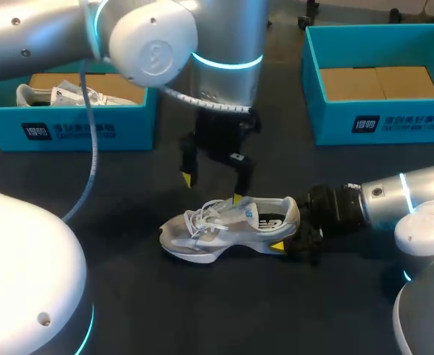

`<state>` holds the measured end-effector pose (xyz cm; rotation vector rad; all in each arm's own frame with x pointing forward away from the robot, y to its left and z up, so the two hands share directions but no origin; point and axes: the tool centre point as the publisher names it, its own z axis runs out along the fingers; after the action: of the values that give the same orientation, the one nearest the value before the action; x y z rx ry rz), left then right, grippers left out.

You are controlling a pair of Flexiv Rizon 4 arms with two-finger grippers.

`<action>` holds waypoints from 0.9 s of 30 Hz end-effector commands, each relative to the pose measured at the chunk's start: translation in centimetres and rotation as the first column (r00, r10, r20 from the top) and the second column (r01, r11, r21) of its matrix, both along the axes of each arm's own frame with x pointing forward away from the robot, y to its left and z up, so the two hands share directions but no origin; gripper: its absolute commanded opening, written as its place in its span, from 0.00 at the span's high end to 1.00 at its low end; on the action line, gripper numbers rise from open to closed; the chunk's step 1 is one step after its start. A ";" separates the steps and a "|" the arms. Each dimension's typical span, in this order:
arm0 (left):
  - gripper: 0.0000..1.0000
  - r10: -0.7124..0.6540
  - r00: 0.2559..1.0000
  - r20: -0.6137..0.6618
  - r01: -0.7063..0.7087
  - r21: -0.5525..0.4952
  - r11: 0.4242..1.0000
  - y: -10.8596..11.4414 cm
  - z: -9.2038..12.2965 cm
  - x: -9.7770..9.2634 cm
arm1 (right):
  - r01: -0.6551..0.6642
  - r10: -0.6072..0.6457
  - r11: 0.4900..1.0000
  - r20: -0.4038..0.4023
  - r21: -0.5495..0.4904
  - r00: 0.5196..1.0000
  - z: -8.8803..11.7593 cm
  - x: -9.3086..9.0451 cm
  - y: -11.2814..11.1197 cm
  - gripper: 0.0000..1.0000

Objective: Take the shoe out of the shoebox, open the shoe tongue, remove and reinsert the insole, then place the shoe into the shoebox

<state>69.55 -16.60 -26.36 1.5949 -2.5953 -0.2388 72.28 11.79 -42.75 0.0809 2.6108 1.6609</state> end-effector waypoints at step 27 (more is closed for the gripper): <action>0.00 0.365 0.925 0.103 -0.370 0.040 0.928 -5.5 -3.6 1.3 | 0.002 -0.002 1.000 0.000 -0.003 1.000 -0.3 0.2 0.3 1.00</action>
<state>70.81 -20.96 -29.15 2.1162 -2.2970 -0.1946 72.28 11.78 -42.75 0.0811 2.6109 1.6607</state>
